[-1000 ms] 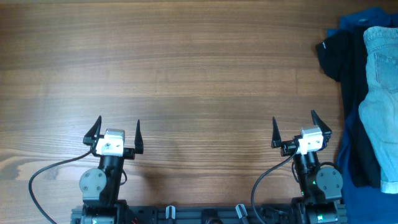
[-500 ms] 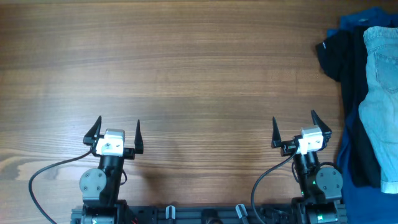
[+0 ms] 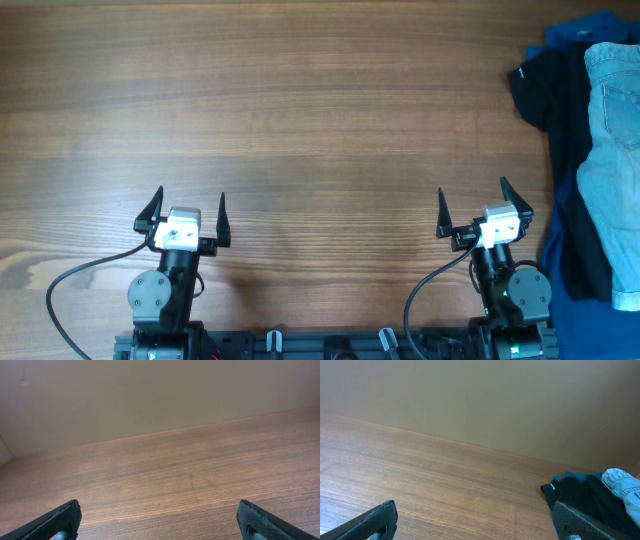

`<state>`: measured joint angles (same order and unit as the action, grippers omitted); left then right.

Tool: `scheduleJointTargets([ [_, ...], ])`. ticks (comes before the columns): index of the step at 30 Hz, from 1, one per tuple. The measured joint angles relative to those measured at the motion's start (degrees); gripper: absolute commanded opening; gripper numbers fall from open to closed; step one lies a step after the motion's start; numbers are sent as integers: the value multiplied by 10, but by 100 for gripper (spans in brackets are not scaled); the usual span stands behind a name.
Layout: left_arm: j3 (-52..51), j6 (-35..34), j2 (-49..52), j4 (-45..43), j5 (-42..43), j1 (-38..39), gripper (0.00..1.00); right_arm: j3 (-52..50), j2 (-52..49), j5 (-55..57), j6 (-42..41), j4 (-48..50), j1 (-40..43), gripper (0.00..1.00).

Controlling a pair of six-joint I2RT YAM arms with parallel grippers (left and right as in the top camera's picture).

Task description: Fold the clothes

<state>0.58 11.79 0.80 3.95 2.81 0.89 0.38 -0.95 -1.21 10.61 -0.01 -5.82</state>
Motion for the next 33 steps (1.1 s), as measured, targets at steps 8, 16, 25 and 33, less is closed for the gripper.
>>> scheduleJointTargets([
  [8,0,0,0,0,0,0,100,0,0,0,0,0,0,100],
  [16,0,6,0,-1,-43,0,100,0,0,0,0,0,0,100],
  [25,0,21,0,-18,-49,0,100,0,0,0,0,0,0,100],
  [33,0,21,0,-35,-48,0,100,0,-1,0,0,0,0,100],
])
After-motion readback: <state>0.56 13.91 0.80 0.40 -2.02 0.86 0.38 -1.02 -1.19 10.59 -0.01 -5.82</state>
